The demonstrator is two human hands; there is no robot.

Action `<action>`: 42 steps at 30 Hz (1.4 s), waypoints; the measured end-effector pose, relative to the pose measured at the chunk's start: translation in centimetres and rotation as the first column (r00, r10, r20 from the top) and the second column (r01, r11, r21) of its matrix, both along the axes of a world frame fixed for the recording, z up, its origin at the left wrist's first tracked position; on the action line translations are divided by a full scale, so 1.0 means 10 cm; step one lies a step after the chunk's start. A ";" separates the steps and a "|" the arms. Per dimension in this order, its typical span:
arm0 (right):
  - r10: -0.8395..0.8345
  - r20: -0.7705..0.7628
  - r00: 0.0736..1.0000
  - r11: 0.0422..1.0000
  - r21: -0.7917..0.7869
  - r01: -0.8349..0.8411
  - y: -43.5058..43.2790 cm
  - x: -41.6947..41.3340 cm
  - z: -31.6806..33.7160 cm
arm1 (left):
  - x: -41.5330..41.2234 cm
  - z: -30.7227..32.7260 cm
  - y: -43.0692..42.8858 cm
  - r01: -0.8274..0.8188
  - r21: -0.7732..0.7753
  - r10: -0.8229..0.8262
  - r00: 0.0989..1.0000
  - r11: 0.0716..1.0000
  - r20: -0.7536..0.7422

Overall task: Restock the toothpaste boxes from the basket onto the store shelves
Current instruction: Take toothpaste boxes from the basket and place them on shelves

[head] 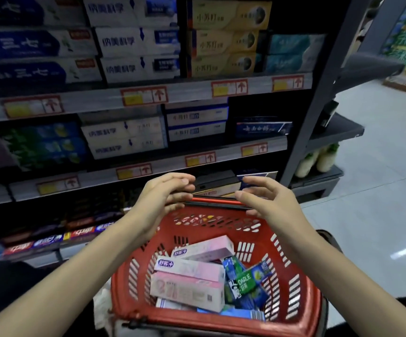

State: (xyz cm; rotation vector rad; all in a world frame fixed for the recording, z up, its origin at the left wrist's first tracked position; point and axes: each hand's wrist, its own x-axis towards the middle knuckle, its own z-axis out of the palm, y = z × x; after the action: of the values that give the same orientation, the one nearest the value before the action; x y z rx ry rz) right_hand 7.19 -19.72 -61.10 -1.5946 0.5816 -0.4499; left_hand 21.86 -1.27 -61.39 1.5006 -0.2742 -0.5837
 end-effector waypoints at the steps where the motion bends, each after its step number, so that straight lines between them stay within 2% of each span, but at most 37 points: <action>1: 0.010 -0.006 1.000 1.000 0.013 -0.010 0.02 0.01 -0.02 | 0.00 -0.02 0.02 -0.005 -0.008 0.005 1.000 1.000 -0.006; 7: 0.057 -0.046 0.997 0.998 0.044 -0.055 0.14 -0.01 -0.14 | -0.01 -0.21 0.16 -0.005 -0.030 0.004 1.000 1.000 -0.025; 13: 0.076 -0.105 0.992 0.997 0.029 -0.073 0.21 -0.01 -0.33 | -0.05 -0.47 0.26 0.024 0.071 -0.021 0.999 0.997 -0.037; 16: 0.089 -0.148 0.985 0.996 -0.016 -0.093 0.19 -0.02 -0.48 | -0.03 -0.71 0.34 0.052 0.236 -0.073 0.994 0.970 0.080; 18: 0.069 -0.219 0.973 0.978 -0.177 -0.109 0.16 -0.03 -0.67 | 0.02 -0.97 0.43 0.074 0.426 -0.204 0.941 0.902 0.269; 19: 0.043 -0.260 0.965 0.941 -0.313 -0.126 0.13 -0.05 -0.80 | 0.05 -1.11 0.48 0.072 0.591 -0.348 0.862 0.804 0.369; 20: 0.022 -0.303 0.953 0.866 -0.471 -0.170 0.09 -0.07 -0.94 | 0.05 -1.23 0.52 0.030 0.759 -0.514 0.753 0.650 0.411; 21: 0.016 -0.346 0.938 0.741 -0.625 -0.243 0.04 -0.11 -1.08 | 0.06 -1.34 0.57 -0.036 0.868 -0.650 0.648 0.495 0.397; 22: 0.020 -0.402 0.915 0.580 -0.741 -0.338 -0.02 -0.15 -1.24 | 0.06 -1.44 0.63 -0.093 0.918 -0.734 0.571 0.386 0.367; 24: -0.013 -0.544 0.839 0.291 -0.805 -0.517 -0.15 -0.25 -1.52 | 0.08 -1.61 0.73 -0.147 0.951 -0.827 0.470 0.272 0.309; 26: -0.132 -0.658 0.741 0.151 -0.753 -0.641 -0.28 -0.37 -1.65 | 0.09 -1.74 0.83 -0.179 0.968 -0.890 0.393 0.174 0.232; 29: -0.297 -0.746 0.595 0.052 -0.635 -0.770 -0.47 -0.56 -1.80 | 0.05 -1.83 0.90 -0.215 0.974 -0.943 0.301 0.075 0.140; 33: -0.417 -0.781 0.464 -0.014 -0.505 -0.863 -0.50 -0.60 -1.85 | -0.05 -1.80 0.92 -0.246 0.969 -0.944 0.324 -0.018 0.064; 37: -0.441 -0.783 0.438 -0.010 -0.484 -0.875 -0.44 -0.46 -1.82 | -0.14 -1.80 1.04 -0.258 0.965 -0.936 0.348 -0.045 0.050; 42: -0.384 -0.782 0.491 -0.027 -0.522 -0.853 -0.23 -0.23 -1.80 | -0.20 -1.77 1.34 -0.258 0.965 -0.917 0.396 -0.054 0.055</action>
State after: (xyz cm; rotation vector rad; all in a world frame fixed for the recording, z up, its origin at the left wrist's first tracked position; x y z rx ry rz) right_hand 4.86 -22.02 -79.10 -3.4685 0.4942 0.6557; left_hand 19.88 12.16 -79.10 3.2098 -1.5161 -0.4810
